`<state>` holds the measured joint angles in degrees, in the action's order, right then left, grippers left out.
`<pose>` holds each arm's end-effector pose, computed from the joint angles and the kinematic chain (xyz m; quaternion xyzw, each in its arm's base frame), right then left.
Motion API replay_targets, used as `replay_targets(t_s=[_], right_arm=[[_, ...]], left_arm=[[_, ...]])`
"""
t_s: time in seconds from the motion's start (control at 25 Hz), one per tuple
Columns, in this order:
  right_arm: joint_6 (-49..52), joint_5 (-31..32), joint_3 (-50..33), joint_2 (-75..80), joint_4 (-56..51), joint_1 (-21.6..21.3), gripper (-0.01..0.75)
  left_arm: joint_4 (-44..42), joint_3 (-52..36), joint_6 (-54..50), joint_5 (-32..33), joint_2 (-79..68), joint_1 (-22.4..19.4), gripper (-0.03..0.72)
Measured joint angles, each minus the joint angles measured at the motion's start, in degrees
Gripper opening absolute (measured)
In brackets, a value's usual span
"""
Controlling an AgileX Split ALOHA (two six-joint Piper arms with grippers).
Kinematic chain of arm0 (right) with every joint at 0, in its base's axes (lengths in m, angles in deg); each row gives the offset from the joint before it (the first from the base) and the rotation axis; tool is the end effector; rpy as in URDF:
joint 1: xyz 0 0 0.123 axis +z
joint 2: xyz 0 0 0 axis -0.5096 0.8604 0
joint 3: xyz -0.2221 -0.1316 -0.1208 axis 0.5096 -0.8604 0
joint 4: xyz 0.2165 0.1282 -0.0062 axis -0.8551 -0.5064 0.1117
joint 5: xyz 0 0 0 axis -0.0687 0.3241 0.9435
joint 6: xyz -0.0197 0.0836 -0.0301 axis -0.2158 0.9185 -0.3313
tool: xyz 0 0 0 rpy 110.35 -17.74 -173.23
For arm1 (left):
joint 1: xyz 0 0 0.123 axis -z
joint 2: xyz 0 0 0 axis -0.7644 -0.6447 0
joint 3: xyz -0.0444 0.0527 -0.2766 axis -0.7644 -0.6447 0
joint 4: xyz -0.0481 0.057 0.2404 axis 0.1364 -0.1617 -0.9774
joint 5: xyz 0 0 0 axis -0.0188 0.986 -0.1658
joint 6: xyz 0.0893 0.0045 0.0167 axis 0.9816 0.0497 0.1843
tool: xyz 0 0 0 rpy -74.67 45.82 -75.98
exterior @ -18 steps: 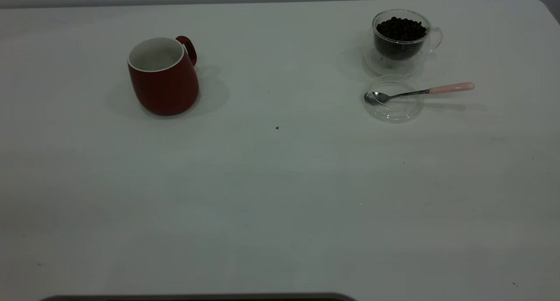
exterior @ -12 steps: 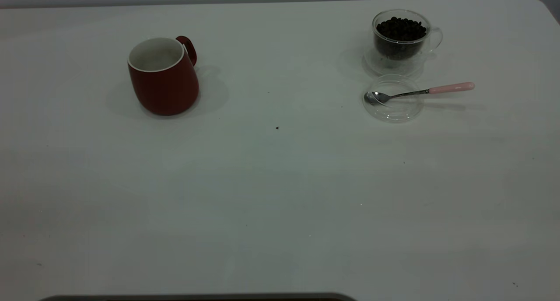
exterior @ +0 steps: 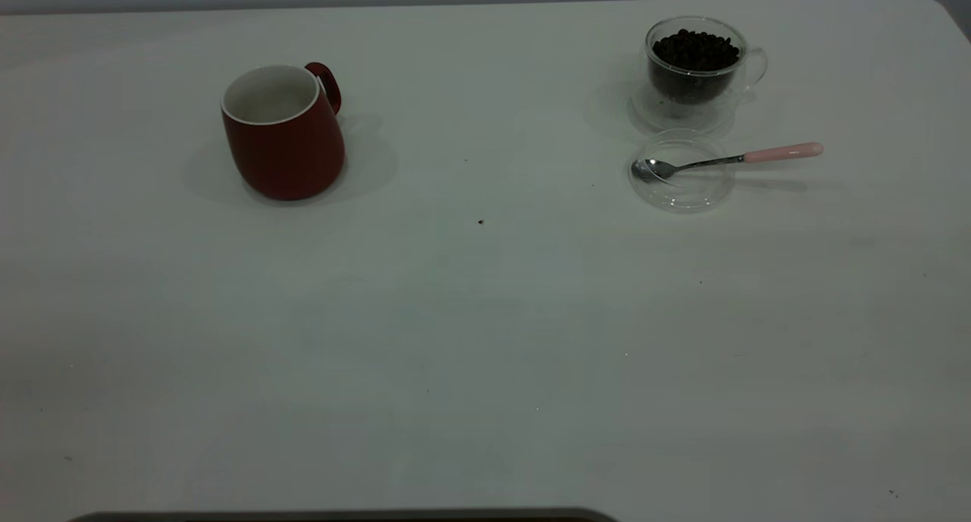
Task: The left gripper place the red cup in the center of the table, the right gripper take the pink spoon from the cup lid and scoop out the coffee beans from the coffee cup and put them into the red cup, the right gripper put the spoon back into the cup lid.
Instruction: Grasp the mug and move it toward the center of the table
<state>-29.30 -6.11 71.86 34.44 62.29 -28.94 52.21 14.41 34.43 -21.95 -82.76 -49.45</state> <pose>-0.0035 0.0134 0.2669 -0.1010 0.8757 0.0445 0.4702 -0.0093 -0.0008 0.2675 0.0111 0.8706 -0.0029 0.4918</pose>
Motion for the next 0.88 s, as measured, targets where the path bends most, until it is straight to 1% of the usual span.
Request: replay_targets(t_s=[0.6, 0.72, 0.88], right_arm=[[0.00, 0.00, 0.00, 0.00, 0.00, 0.00, 0.473], [0.00, 0.00, 0.00, 0.00, 0.00, 0.00, 0.473], [0.00, 0.00, 0.00, 0.00, 0.00, 0.00, 0.473]], left_arm=[[-0.05, 0.00, -0.06, 0.00, 0.00, 0.00, 0.587], [-0.05, 0.00, -1.41, 0.00, -0.18, 0.00, 0.587], [-0.95, 0.71, -2.55, 0.82, -6.63, 0.00, 0.587]])
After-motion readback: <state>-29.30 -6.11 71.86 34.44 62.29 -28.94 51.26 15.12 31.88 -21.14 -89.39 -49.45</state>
